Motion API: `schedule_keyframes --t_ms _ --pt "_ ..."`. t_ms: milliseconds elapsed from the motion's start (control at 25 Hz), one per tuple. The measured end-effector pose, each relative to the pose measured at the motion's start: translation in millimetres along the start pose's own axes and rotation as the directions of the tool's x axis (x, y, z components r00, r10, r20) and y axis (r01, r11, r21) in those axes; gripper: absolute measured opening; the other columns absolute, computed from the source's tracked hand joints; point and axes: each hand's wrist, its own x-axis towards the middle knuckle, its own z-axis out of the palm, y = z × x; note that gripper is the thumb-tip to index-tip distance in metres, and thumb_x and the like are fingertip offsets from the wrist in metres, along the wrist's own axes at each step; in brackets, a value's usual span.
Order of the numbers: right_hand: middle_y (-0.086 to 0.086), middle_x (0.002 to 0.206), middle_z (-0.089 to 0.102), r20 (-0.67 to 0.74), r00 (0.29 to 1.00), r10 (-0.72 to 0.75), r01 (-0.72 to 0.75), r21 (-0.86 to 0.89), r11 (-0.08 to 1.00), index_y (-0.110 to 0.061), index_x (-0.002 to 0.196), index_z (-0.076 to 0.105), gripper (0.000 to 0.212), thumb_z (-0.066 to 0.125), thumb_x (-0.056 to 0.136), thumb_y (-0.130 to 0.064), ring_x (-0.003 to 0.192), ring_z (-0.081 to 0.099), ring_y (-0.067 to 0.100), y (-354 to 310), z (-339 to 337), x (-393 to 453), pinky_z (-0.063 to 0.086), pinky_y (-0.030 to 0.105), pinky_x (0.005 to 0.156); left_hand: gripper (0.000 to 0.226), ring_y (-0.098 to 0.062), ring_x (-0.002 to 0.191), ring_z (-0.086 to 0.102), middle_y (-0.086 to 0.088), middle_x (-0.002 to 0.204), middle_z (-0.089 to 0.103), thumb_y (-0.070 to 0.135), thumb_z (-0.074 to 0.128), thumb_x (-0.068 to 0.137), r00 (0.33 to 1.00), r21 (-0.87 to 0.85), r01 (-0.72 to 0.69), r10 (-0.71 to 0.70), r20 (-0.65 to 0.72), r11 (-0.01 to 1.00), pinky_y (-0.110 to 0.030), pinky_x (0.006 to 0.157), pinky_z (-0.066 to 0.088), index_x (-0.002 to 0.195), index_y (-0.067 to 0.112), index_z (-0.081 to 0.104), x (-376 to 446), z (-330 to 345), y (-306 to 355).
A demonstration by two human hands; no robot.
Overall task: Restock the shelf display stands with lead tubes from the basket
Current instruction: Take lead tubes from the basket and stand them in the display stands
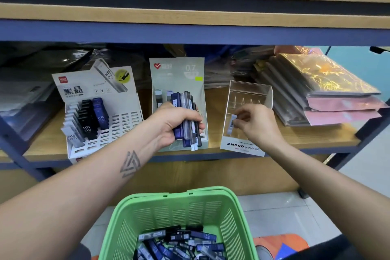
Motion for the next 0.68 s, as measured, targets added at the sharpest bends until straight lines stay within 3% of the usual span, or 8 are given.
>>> schedule_keyframes --t_ms 80,320,440,680 --pt "0.002 0.085 0.073 -0.016 1.000 -0.002 0.002 -0.009 1.000 -0.013 0.099 0.076 0.017 0.072 0.086 -0.003 0.084 0.068 0.018 -0.2 5.4 -0.4 0.057 0.034 0.080 0.029 -0.037 0.077 0.071 -0.028 0.089 0.068 -0.017 0.069 0.079 1.000 0.001 -0.004 0.004 0.008 1.000 -0.047 0.070 0.063 0.103 -0.002 0.062 0.0 -1.2 -0.3" --pt "0.003 0.082 0.072 0.012 0.999 0.040 -0.040 -0.032 0.999 -0.012 0.100 0.071 0.015 0.070 0.087 -0.003 0.073 0.070 0.019 3.4 17.5 1.3 0.059 0.033 0.067 0.041 -0.036 0.075 0.072 -0.025 0.086 0.070 -0.019 0.069 0.079 1.000 -0.016 0.005 -0.006 -0.007 1.000 -0.045 0.065 0.063 0.117 -0.010 0.061 1.2 -5.9 -1.3" --pt "0.005 0.080 0.070 -0.009 1.000 0.023 -0.023 -0.079 0.997 -0.015 0.092 0.065 0.012 0.070 0.089 -0.004 0.072 0.068 0.019 7.4 25.2 0.5 0.058 0.034 0.063 0.043 -0.039 0.080 0.071 -0.026 0.088 0.070 -0.018 0.069 0.078 1.000 -0.011 0.001 -0.001 -0.008 1.000 -0.049 0.070 0.063 0.120 -0.011 0.060 1.5 -6.9 -1.6" --pt "0.008 0.081 0.068 -0.036 0.999 0.025 -0.030 -0.149 0.988 -0.016 0.099 0.051 0.017 0.061 0.091 -0.005 0.075 0.068 0.029 10.0 32.4 -1.2 0.059 0.044 0.065 0.047 -0.040 0.085 0.073 -0.029 0.093 0.071 -0.016 0.071 0.077 1.000 0.022 0.000 0.000 0.003 1.000 -0.055 0.079 0.060 0.121 -0.011 0.059 4.2 -8.0 -3.8"
